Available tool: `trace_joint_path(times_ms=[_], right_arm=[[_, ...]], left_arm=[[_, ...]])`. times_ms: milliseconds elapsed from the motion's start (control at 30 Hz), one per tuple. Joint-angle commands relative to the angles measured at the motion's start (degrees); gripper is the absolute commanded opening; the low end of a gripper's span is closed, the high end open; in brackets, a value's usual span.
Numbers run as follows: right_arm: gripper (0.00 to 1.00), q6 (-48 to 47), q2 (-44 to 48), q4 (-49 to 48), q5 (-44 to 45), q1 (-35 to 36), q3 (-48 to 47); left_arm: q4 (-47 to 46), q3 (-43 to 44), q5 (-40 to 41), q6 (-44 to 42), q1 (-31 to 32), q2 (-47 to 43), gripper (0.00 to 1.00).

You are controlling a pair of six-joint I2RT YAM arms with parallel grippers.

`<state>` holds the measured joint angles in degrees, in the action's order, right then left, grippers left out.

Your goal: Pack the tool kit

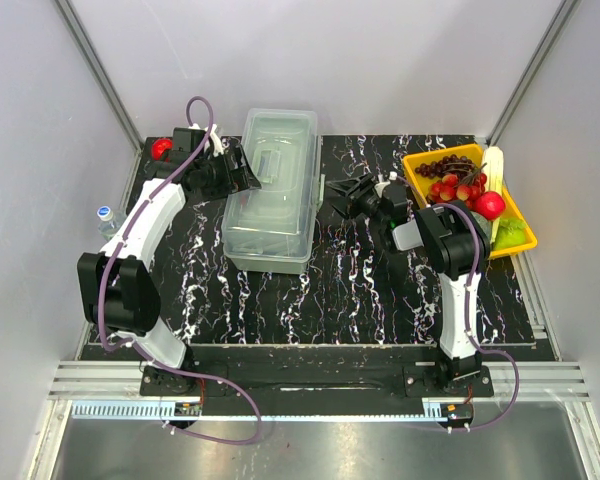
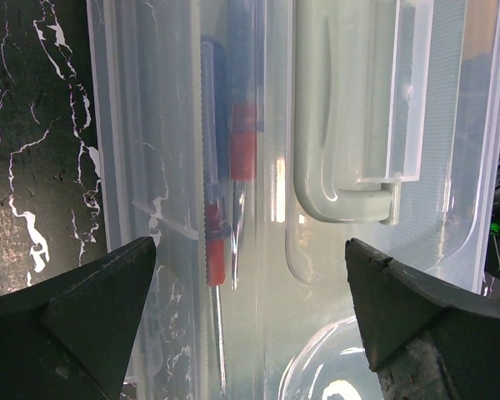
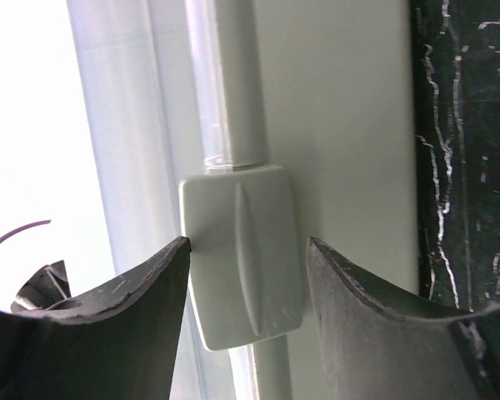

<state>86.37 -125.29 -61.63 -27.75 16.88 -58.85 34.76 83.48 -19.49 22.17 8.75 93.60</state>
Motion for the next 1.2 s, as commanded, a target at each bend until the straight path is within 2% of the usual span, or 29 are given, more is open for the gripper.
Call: trace_joint_path(times_ms=[0, 233, 400, 600, 833, 1167], right_arm=[[0.66, 3.5, -0.5, -8.1, -0.5, 0.9, -1.6], [0.73, 6.8, -1.2, -8.6, 0.2, 2.7, -2.7], [0.73, 7.2, -1.6, -9.5, 0.3, 3.3, -3.4], [0.73, 4.1, 0.8, -4.9, -1.3, 3.3, -3.8], [0.68, -5.9, 7.0, 12.6, -2.0, 3.3, -5.7], [0.67, -17.2, 12.5, 30.6, -2.0, 4.0, -11.1]], left_arm=[[4.1, -2.9, 2.1, -1.8, 0.0, 2.7, 0.99], [2.4, -3.5, 3.6, 1.6, 0.0, 2.2, 0.99], [2.2, -3.3, 4.5, 1.9, 0.0, 2.0, 0.98], [2.5, -3.9, 5.1, 1.5, 0.0, 1.9, 0.98], [2.7, -4.2, 5.8, 1.2, 0.0, 2.0, 0.98], [2.6, -3.9, 6.0, 1.1, 0.0, 2.8, 0.98]])
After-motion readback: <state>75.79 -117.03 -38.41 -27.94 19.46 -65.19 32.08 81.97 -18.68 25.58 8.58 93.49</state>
